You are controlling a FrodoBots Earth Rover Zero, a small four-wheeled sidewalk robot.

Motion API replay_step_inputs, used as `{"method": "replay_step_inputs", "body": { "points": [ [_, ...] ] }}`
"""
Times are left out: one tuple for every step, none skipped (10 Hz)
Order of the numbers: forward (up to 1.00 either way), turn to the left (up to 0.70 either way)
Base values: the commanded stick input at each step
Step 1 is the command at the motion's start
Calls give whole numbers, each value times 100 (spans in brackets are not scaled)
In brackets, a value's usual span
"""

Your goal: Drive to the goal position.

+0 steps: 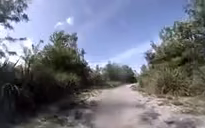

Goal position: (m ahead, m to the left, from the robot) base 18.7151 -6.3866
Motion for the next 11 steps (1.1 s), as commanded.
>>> {"method": "replay_step_inputs", "body": {
  "points": [
    [70, 0],
    [70, 0],
    [70, 0],
    [70, 0],
    [70, 0],
    [70, 0],
    [70, 0],
    [70, 0],
    [70, 0],
    [70, 0],
    [70, 0]
  ]
}}
